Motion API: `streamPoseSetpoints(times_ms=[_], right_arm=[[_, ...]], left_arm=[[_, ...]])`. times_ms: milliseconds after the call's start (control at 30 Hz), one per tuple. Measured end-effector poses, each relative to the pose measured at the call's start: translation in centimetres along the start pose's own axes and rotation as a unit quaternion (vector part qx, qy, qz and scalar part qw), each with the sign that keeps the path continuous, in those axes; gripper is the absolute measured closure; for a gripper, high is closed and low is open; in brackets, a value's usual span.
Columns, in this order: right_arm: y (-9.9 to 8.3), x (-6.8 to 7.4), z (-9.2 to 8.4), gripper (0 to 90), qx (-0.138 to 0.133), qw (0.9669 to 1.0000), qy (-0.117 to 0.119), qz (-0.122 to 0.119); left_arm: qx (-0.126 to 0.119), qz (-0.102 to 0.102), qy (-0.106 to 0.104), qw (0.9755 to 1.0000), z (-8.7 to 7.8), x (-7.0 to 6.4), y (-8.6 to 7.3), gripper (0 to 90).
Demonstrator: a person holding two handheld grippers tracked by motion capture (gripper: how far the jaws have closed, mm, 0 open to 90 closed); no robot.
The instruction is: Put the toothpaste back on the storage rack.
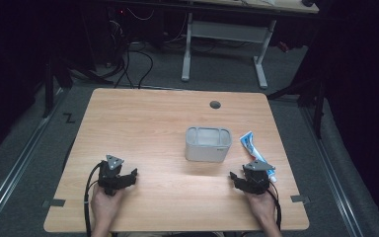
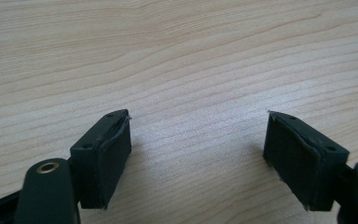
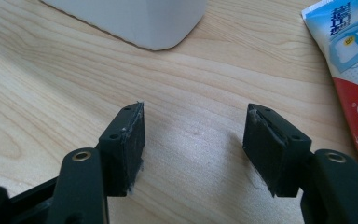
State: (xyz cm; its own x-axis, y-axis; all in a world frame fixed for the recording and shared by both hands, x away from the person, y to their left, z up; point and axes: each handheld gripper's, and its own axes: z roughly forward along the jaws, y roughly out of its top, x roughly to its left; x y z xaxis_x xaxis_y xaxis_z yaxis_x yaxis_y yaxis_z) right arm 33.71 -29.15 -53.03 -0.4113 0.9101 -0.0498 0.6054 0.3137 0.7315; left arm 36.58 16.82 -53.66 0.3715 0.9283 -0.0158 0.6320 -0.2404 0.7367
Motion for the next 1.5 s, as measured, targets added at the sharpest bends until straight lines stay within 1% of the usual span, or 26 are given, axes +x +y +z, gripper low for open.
streamPoseSetpoints(times_ms=[167, 400, 467, 500, 567, 667, 733, 800, 933, 1100, 1133, 1200, 1267, 1500], right_arm=[[-0.2, 0.0, -0.3, 41.2, -0.004, 1.0, -0.006, 0.001], [-0.5, -0.2, -1.0, 42.6, -0.01, 0.9999, -0.007, 0.005], [-0.7, -0.5, -1.3, 43.7, -0.014, 0.9998, -0.005, 0.014], [-0.7, -0.5, -1.3, 43.7, -0.014, 0.9998, -0.005, 0.014], [-0.7, -0.8, -1.6, 44.7, -0.024, 0.9994, 0.001, 0.023], [-0.7, -0.9, -1.9, 45.1, -0.027, 0.9993, 0.002, 0.025], [-0.8, -1.0, -2.0, 45.4, -0.029, 0.9994, 0.003, 0.021], [-0.9, -1.1, -2.3, 45.5, -0.029, 0.9992, 0.003, 0.027], [-1.1, -1.4, -2.8, 45.8, -0.034, 0.999, 0.005, 0.028], [-1.2, -1.7, -3.3, 46.0, -0.038, 0.9988, 0.002, 0.031], [-1.3, -1.8, -3.3, 46.1, -0.037, 0.9987, 0.002, 0.036], [-1.2, -2.1, -3.5, 46.3, -0.038, 0.9986, 0.002, 0.037], [-1.2, -2.3, -3.6, 46.6, -0.038, 0.9982, 0.002, 0.046], [-0.9, -3.0, -4.7, 47.6, -0.047, 0.9978, -0.009, 0.046]], left_arm=[[0.0, 0.0, 0.0, 1.0, 0.0, 0.0, 0.0, 23.5], [0.0, 0.0, 0.0, 1.0, 0.0, 0.0, 0.0, 23.5], [0.0, 0.0, 0.0, 1.0, 0.0, 0.0, 0.0, 23.5], [0.0, 0.0, 0.0, 1.0, 0.0, 0.0, 0.0, 23.5], [0.0, 0.0, 0.0, 1.0, 0.0, 0.0, 0.0, 23.5], [0.0, 0.0, 0.001, 1.0, 0.0, 0.0, 0.0, 23.5], [0.0, 0.0, 0.001, 1.0, 0.0, 0.0, 0.0, 23.6], [-0.001, -0.001, 0.002, 1.0, 0.0, 0.0, 0.0, 23.7], [0.0, -0.001, 0.002, 1.0, 0.0, 0.0, 0.0, 23.8], [0.0, -0.001, 0.002, 1.0, 0.0, 0.0, 0.0, 23.8], [0.0, -0.001, 0.002, 1.0, 0.0, 0.0, 0.0, 23.8], [0.0, -0.001, 0.002, 1.0, 0.0, 0.0, 0.0, 23.7], [-0.001, -0.001, 0.002, 1.0, 0.0, 0.0, 0.0, 23.7], [-0.001, -0.001, 0.001, 1.0, 0.0, -0.1, 0.0, 23.5]])
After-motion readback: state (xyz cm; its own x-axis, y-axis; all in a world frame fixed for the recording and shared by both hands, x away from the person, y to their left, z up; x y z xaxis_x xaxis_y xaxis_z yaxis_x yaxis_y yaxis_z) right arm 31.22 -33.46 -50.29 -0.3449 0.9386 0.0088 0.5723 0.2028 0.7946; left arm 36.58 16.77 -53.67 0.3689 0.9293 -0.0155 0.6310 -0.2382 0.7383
